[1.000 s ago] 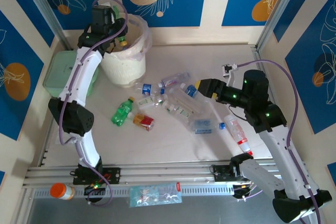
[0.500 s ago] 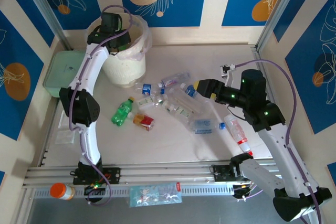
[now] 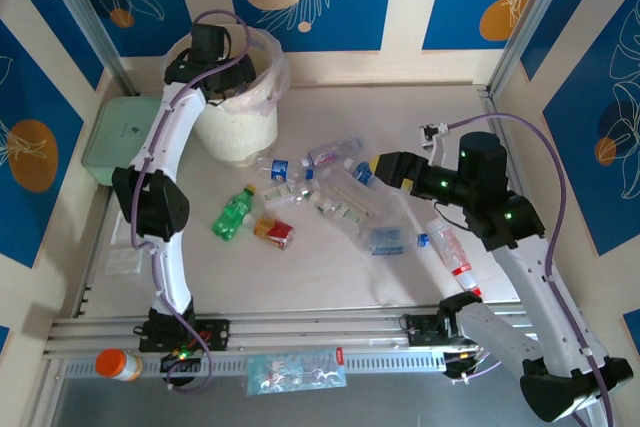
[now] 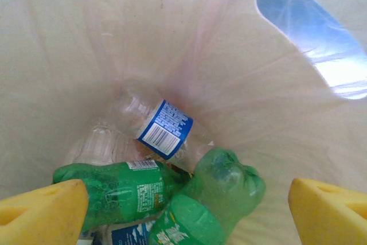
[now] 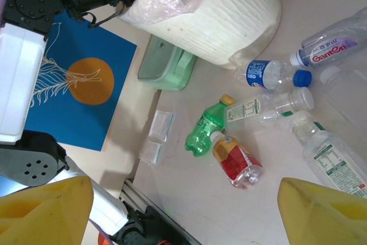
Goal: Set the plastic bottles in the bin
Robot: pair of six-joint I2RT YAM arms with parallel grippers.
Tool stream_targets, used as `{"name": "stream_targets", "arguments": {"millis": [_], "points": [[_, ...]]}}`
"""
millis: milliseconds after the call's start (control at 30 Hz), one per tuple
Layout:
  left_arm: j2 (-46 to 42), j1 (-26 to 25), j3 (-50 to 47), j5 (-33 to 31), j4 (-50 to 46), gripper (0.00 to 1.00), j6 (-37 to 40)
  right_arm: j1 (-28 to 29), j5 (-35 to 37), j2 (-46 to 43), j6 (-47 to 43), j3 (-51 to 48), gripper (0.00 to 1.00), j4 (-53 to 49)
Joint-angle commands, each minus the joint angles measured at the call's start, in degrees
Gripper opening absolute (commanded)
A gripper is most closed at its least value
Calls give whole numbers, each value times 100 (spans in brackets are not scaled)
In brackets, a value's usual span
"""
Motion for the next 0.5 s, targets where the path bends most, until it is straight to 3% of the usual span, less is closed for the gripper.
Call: {"name": "stream_targets", "arguments": {"millis": [0,233,467], "points": [[-584,89,227,221,-111,90,-65,55,98,-142,-128,190,84,-189],[-1504,72,-117,577,-422,89,-258,230,241,-205,-155,130,84,-225],[-3620,-103,-2769,648,134,87,-970,422,494,-282,-157,-68,84,-253]]}}
